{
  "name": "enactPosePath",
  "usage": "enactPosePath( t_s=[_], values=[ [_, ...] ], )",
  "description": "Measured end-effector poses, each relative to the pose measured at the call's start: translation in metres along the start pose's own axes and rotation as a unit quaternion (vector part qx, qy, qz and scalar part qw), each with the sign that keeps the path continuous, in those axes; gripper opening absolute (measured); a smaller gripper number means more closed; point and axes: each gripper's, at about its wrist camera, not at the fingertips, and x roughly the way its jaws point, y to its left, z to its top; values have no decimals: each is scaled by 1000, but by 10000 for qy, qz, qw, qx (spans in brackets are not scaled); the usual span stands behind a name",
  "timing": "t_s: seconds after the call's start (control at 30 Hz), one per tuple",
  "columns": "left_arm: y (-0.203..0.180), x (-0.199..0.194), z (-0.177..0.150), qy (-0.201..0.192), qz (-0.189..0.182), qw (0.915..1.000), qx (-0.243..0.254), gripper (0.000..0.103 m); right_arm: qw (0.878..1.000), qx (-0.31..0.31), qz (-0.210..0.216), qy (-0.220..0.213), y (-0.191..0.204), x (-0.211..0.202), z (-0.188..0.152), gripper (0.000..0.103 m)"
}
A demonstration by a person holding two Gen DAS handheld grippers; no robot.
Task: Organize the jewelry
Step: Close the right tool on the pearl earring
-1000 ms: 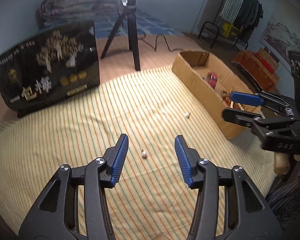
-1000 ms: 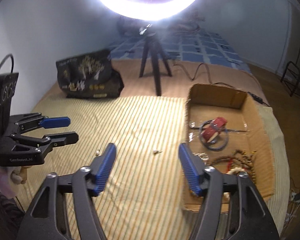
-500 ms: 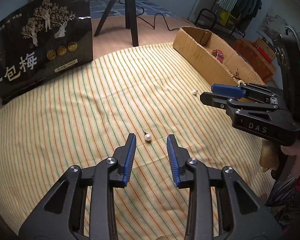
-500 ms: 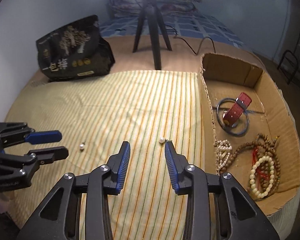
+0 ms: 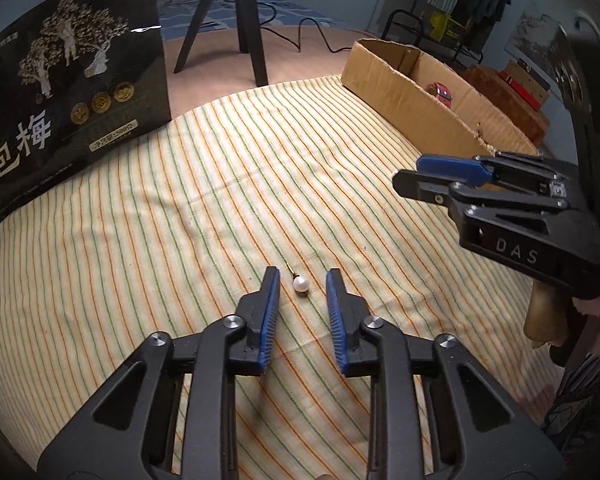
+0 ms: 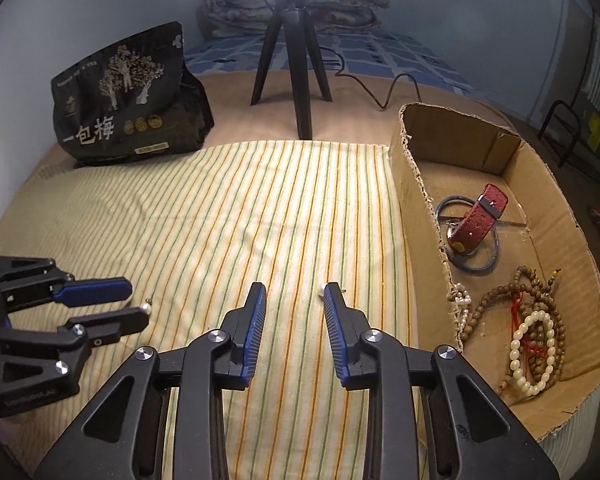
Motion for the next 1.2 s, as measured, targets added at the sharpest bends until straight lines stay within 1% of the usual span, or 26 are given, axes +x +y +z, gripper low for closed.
enactPosePath(
  t_s=[0.1,0.2,0.33,0.47,0.53,0.6,0.67,0.8,0.97,1.2],
  values=[
    [-2,3,-4,-1,15,9999,121,21,9999,71,-75,-1,3,3,0,27],
    [1,6,-6,-37,-41,9999,112,20,9995,80,-307,30,5,9,1,27],
    [6,7,-7,-87,-89,9999,70,14,9987,182,-459,116,5,18,1,26],
    [8,6,-9,-134,-140,9998,56,12,9979,312,-531,203,1,28,0,26],
    [8,7,-9,-151,-154,9998,47,9,9977,345,-548,177,0,30,0,23],
    [9,5,-10,-166,-173,9997,17,7,9978,385,-504,173,-2,31,1,14],
    [10,5,-11,-179,-198,9996,7,7,9982,416,-384,179,-4,31,2,7],
    [9,3,-12,-195,-182,9996,23,7,9988,370,-282,167,-5,29,1,7],
    [13,2,-12,-175,-268,9994,-128,7,9990,379,-189,143,-5,23,2,7],
    [17,-7,-14,-144,-164,9996,-195,7,9995,310,-32,77,-2,13,3,7]
  ],
)
